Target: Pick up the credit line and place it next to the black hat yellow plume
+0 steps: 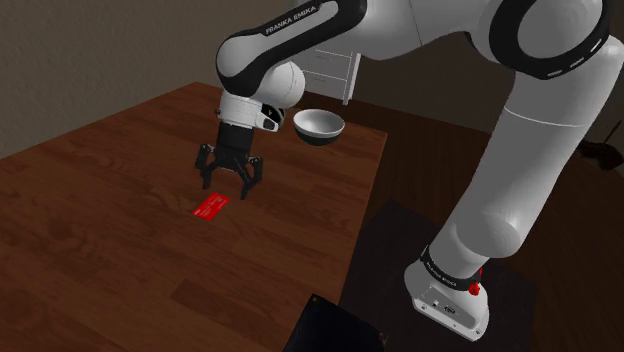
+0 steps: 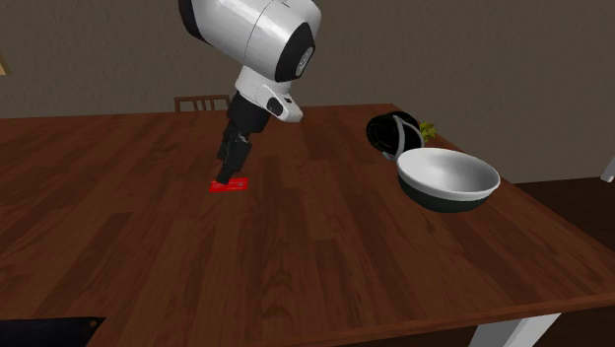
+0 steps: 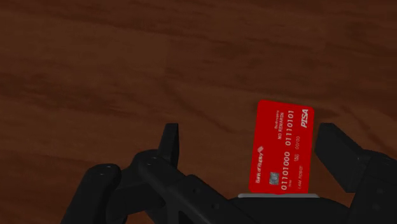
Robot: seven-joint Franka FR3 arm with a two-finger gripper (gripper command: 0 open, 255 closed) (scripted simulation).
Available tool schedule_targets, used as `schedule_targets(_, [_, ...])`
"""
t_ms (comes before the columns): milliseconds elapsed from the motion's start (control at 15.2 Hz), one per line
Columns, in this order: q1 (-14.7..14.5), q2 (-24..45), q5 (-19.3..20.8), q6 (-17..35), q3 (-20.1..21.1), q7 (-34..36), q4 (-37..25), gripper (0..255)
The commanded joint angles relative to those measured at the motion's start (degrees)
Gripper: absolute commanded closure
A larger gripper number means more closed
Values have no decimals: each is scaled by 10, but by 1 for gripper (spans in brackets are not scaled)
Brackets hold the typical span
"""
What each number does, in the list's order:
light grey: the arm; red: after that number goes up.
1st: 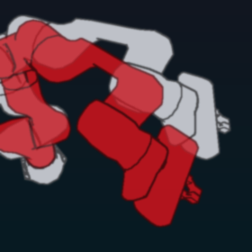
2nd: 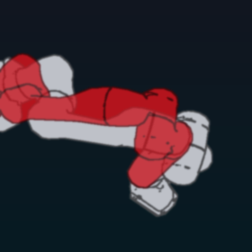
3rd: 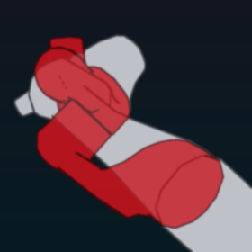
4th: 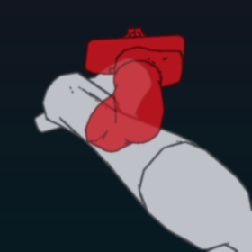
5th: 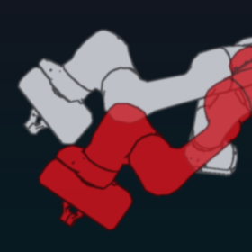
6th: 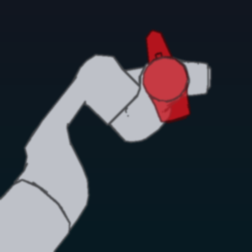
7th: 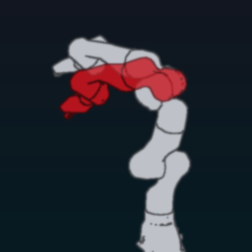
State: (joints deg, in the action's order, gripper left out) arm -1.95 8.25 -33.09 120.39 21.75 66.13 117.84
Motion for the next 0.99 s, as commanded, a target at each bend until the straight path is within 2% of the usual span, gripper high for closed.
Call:
schedule_targets(0, [-7, 44, -2, 20, 1, 35, -33, 0])
schedule_targets(198, [-17, 92, -3, 40, -2, 69, -70, 0])
schedule_targets(660, [-36, 124, -8, 90, 5, 66, -59, 0])
schedule_targets(924, [-36, 124, -8, 90, 5, 66, -59, 0])
